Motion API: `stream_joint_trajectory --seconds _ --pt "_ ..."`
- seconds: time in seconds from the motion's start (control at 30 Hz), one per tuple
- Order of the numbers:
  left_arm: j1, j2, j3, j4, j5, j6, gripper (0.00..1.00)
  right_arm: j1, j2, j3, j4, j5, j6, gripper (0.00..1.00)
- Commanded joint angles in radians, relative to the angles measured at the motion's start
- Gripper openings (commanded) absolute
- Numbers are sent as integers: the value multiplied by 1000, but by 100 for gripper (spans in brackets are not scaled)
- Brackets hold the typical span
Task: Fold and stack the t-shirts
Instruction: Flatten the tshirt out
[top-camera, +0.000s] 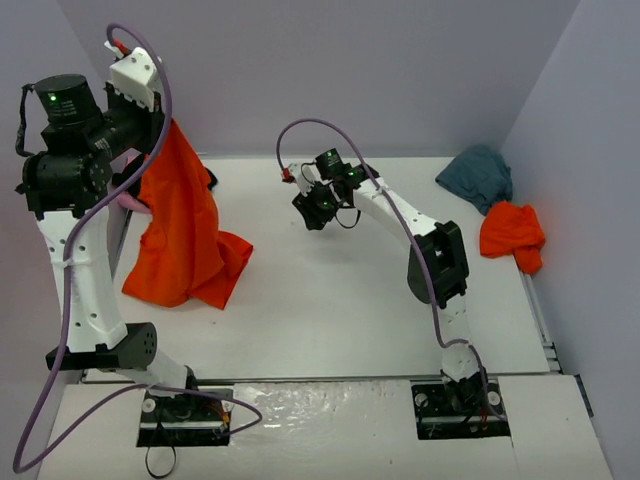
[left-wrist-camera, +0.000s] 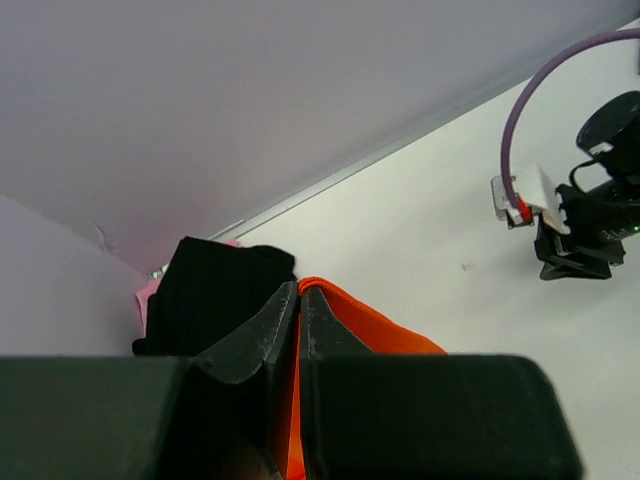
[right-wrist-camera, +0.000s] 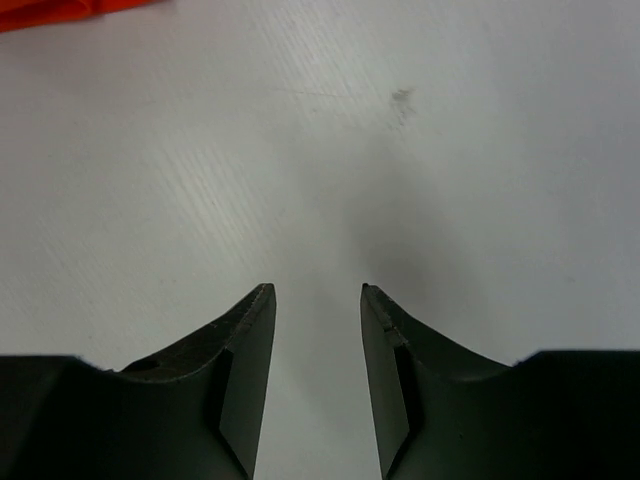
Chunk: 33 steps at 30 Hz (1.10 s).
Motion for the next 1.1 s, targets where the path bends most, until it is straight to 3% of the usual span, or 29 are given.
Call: stream_joint_trajectory --seconds 0.0,0.27,0.47,0.67,0.87,1.07 --pt "7 -9 -8 71 -16 15 0 75 59 135 -42 -130 47 34" --pt "7 -23 -26 65 -31 31 0 195 178 241 -62 -94 55 35" --pt "7 -40 -53 62 -54 30 0 213 251 324 19 -38 77 37" --pt "7 -59 -62 50 -80 35 0 220 307 397 40 -78 99 19" --pt "7 -79 -79 46 -102 20 0 241 378 482 65 -111 127 32" --pt "7 -120 -113 33 -143 33 0 286 460 619 71 -144 142 31"
